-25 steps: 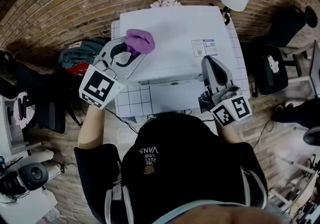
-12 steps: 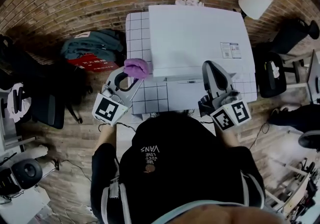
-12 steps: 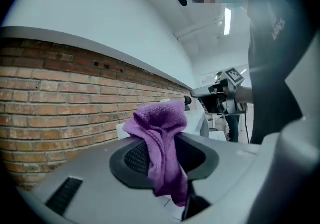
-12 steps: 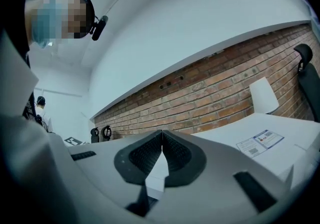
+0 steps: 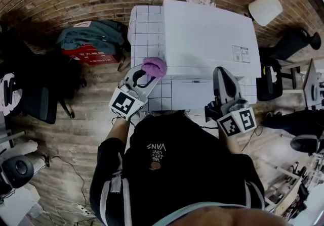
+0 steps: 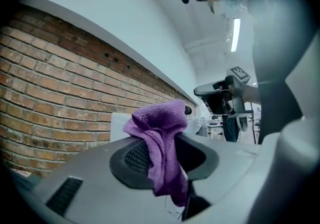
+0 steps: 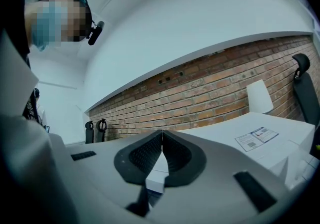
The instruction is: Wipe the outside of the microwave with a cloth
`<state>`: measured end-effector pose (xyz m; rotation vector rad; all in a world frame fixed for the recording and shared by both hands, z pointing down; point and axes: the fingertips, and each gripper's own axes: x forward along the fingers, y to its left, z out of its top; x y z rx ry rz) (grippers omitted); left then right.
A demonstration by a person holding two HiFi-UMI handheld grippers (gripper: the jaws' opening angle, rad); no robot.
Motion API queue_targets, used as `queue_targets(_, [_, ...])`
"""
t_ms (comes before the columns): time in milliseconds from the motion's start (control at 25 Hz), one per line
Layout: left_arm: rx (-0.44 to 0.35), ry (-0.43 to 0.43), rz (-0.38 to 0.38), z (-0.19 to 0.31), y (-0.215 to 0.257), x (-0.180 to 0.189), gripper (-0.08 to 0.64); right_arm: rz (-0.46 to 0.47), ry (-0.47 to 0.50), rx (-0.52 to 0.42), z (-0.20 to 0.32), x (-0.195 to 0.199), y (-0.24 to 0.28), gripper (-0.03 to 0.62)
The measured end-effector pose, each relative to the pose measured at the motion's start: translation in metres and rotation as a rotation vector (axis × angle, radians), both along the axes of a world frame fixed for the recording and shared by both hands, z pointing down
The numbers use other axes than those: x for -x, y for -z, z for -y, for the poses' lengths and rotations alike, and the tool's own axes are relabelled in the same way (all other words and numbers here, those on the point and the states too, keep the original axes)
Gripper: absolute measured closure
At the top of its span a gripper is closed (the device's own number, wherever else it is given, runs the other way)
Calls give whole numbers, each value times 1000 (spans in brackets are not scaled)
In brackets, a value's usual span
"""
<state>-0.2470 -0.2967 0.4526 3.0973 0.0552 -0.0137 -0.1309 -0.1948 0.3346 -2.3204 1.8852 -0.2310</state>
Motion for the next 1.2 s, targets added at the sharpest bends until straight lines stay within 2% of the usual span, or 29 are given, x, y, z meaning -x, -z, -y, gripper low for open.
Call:
queue_targets(200, [1,27,-8,31,-10,-19,430,-2,-14,15,4,-1,-2,592])
queue_targets(520, [-4,67,-47,117,-6,-81,430,-11,-75,37,-4,-15,-3,592])
queue_targets(880, [-1,116,4,202,-6,-146,430,-1,-153,67,-22,-38,-10,592])
queue_targets(1040, [0,135,-5,210,-5,-152,430,1,-136,65,-17,-39,-10,592])
queue_targets(1200, [-1,163,-40,197,0,-131,430,3,-100,50,-10,-36,-7,592])
